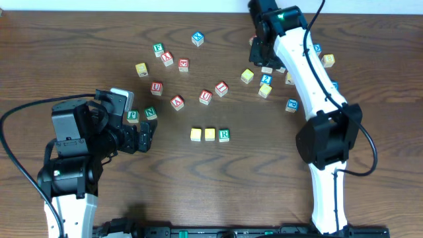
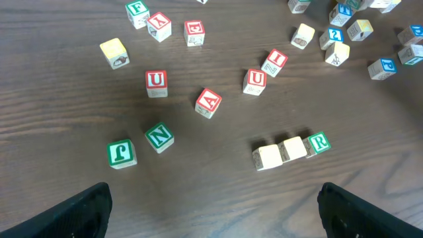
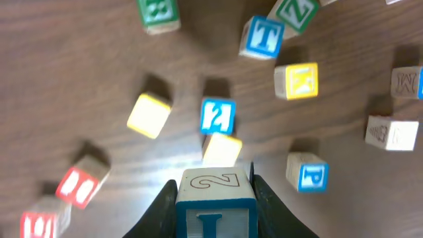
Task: Spell out CORL
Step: 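Lift the L block and carry it toward the R block, then lower the L block to the right of the R block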
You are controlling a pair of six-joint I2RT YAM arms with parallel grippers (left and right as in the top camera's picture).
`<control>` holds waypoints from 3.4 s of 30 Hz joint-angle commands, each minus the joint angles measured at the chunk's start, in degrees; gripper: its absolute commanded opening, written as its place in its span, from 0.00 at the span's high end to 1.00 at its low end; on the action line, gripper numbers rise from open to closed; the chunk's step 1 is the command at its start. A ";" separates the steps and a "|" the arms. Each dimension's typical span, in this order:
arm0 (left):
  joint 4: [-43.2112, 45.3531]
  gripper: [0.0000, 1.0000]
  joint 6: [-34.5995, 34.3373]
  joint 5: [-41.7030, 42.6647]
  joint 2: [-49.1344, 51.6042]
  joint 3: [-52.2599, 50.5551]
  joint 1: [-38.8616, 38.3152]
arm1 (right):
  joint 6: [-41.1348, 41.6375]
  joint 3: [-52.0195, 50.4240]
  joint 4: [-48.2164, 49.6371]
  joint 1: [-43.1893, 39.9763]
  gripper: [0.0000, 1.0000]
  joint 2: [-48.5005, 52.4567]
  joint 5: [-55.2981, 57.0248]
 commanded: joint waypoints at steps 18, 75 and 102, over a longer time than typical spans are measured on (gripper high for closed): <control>0.02 0.02 0.94 0.76 -0.04 1.36 0.17 | -1.14 0.98 -8.35 11.54 0.99 -10.16 2.91; 0.02 0.02 0.94 0.76 -0.04 1.36 0.17 | 13.05 -68.13 36.15 22.21 0.95 -33.05 0.87; 0.02 0.02 0.94 0.74 -0.04 1.36 0.20 | 12.96 -71.45 44.52 22.25 0.95 -28.61 3.04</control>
